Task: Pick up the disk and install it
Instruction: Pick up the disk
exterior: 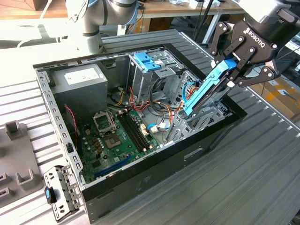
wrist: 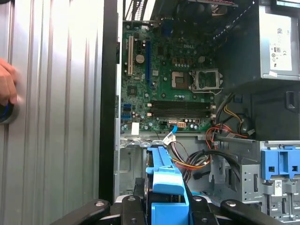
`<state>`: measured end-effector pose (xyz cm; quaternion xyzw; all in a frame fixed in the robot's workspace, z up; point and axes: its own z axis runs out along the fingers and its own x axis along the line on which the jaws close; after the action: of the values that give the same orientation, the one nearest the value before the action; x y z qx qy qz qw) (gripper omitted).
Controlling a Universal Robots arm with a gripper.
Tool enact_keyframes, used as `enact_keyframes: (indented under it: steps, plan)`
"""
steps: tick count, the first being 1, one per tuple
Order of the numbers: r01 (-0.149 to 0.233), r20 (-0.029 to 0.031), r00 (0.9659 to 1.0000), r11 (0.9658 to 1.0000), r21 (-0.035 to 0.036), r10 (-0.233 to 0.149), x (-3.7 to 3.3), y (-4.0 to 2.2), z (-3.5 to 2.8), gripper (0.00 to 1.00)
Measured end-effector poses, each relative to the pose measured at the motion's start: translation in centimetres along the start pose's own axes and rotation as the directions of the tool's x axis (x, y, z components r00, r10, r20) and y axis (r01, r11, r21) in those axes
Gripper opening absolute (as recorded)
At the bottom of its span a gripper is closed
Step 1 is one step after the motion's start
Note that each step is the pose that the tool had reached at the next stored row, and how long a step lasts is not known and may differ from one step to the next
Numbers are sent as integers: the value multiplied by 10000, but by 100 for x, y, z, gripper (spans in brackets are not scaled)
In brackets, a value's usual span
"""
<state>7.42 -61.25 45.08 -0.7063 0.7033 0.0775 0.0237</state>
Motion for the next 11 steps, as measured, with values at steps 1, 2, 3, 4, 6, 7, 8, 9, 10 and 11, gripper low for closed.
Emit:
enact_keyframes:
  steps: [1, 2, 3, 4, 6, 7, 8, 9, 10, 11]
  plan:
    - [1, -2, 10000, 10000, 0, -1, -2, -8, -1, 37]
    - [2, -1, 10000, 10000, 0, -2, -4, -15, 0, 37]
    - [1, -2, 10000, 10000, 0, -1, -4, -18, -1, 37]
    - [0, -1, 10000, 10000, 0, 0, -5, -18, -1, 37]
    - [1, -1, 10000, 10000, 0, -1, -5, -19, -1, 37]
    - [1, -1, 10000, 10000, 0, -1, -5, -20, -1, 37]
    - [1, -1, 10000, 10000, 0, -1, -5, -20, -1, 37]
    - [1, -1, 10000, 10000, 0, -1, -5, -20, -1, 37]
    - [1, -2, 10000, 10000, 0, -1, -5, -20, -1, 37]
    - [1, -2, 10000, 10000, 0, -1, -5, -20, -1, 37]
